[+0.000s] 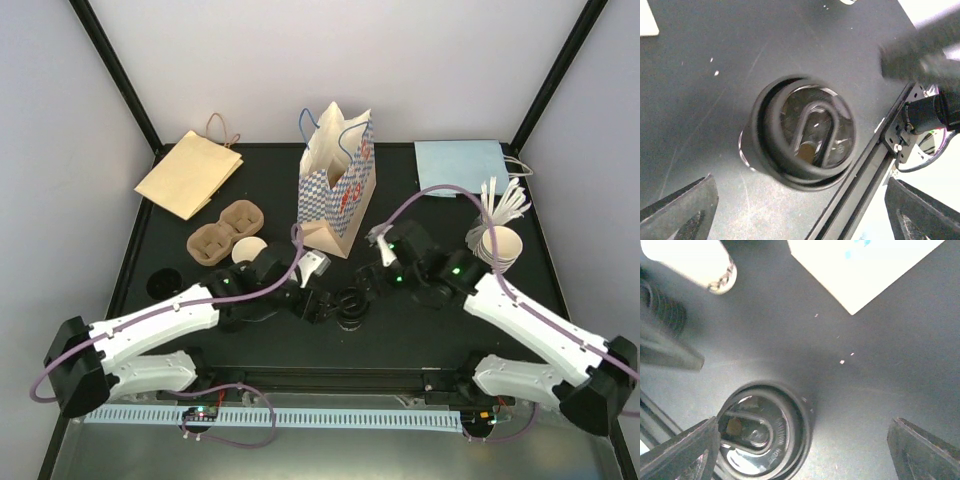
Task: Pack the takeout coffee
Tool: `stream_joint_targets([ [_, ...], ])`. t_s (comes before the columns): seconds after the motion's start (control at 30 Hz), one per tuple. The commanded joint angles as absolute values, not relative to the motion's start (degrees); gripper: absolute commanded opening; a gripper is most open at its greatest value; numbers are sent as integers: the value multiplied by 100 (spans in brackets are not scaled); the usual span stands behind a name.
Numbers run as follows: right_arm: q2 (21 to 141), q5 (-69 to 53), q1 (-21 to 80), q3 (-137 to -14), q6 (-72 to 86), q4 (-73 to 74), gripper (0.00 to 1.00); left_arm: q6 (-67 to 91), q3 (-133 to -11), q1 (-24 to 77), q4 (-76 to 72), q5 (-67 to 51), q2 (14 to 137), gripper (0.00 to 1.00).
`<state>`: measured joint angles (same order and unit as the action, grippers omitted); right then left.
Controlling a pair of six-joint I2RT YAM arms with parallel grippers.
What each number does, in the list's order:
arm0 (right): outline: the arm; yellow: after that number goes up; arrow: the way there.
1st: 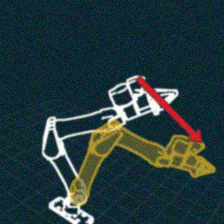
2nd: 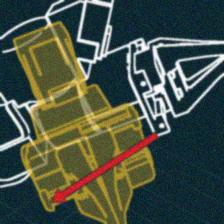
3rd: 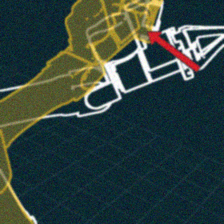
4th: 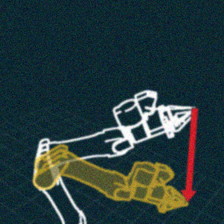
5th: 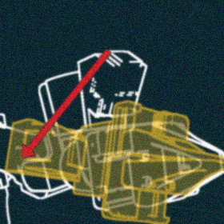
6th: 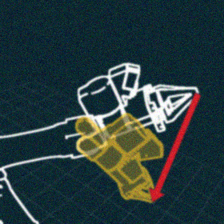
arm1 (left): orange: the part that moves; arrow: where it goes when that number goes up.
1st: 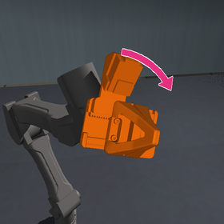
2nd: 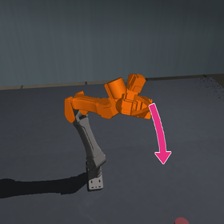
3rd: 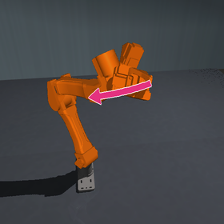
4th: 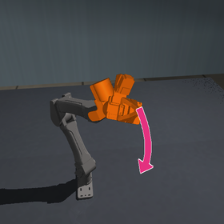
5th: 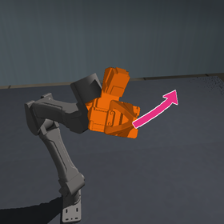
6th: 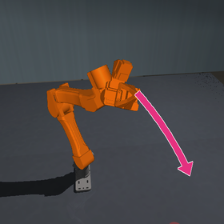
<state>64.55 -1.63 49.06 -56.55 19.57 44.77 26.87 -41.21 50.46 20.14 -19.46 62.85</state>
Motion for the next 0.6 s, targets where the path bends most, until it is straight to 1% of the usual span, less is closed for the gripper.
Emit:
stream_joint_targets([
  [0.0, 6098, -641, 3984, -5295, 2312, 4127, 93, 1999, -5135, 5655, 2636, -772, 6709, 96],
  [0.13, 5848, -1464, 3139, -4827, 2441, 3864, 92, 1803, -5921, 6098, 3388, 132, 7537, 97],
  [0.2, 5753, -1674, 2950, -4611, 2489, 3760, 92, 1734, -6210, 6255, 3591, 351, 7849, 97],
  [0.43, 5667, -1770, 2890, -4314, 2535, 3629, 92, 1544, -6753, 6442, 3977, 504, 8526, 97],
  [0.57, 5667, -1811, 2891, -4258, 2531, 3596, 91, 1480, -6820, 6440, 4036, 454, 8621, 94],
])
